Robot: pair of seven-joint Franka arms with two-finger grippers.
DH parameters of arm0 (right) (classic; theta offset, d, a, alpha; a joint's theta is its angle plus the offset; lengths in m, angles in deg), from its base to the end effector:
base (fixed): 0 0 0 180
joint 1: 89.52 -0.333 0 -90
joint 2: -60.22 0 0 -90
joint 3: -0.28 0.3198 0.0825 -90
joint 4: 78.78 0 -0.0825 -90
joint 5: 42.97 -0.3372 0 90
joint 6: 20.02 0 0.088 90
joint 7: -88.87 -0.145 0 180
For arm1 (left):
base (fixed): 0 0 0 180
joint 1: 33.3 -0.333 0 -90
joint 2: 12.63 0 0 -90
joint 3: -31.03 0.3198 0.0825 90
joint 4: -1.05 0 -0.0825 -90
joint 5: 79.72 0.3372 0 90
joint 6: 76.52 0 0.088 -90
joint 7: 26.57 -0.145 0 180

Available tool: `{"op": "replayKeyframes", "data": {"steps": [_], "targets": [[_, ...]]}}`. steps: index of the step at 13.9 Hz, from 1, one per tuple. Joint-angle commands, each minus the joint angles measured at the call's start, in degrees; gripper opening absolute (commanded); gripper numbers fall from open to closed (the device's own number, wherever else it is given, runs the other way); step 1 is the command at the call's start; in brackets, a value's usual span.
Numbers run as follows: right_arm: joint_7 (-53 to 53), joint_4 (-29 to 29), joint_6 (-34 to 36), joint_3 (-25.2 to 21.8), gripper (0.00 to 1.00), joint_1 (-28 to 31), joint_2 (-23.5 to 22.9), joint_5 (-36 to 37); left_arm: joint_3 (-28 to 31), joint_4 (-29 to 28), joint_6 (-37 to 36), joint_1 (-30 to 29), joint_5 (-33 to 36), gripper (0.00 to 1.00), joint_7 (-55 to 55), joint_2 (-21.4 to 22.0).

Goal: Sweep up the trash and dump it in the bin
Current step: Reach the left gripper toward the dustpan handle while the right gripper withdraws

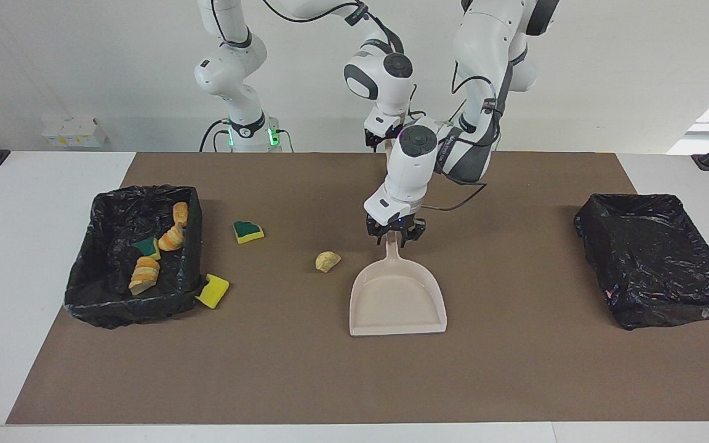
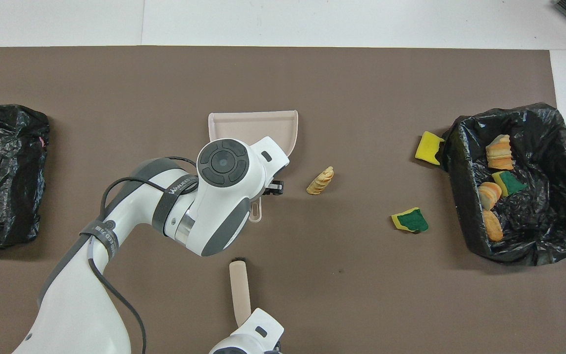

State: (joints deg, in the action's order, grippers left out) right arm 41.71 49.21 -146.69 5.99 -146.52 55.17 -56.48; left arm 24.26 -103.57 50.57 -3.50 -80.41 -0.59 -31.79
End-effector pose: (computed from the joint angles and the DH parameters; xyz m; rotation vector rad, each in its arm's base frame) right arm 0.2095 0.4384 0.3222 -3.0990 -0.1857 0.3412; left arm 0.4884 -0.3575 0.3507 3.0578 -0.2609 0.0402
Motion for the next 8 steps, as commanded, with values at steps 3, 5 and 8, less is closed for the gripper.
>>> {"op": "replayKeyframes", "data": {"steps": [3,5,8], "targets": [[0.8,0.0,-0.8,-0.1,0.62,0.0,-0.3,-0.7,1.1,-0.1,0.2,0.9,3.0,0.19,-0.1,0.4],[0.8,-0.3,-0.6,-0.1,0.56,0.0,-0.3,-0.6,1.1,-0.1,-0.4,0.8,9.2,0.14,-0.9,0.8],[0.7,-1.8,1.6,-0.1,0.56,0.2,-0.5,-0.5,1.3,1.6,-6.6,-1.4,11.5,0.06,-10.3,2.9]]}}
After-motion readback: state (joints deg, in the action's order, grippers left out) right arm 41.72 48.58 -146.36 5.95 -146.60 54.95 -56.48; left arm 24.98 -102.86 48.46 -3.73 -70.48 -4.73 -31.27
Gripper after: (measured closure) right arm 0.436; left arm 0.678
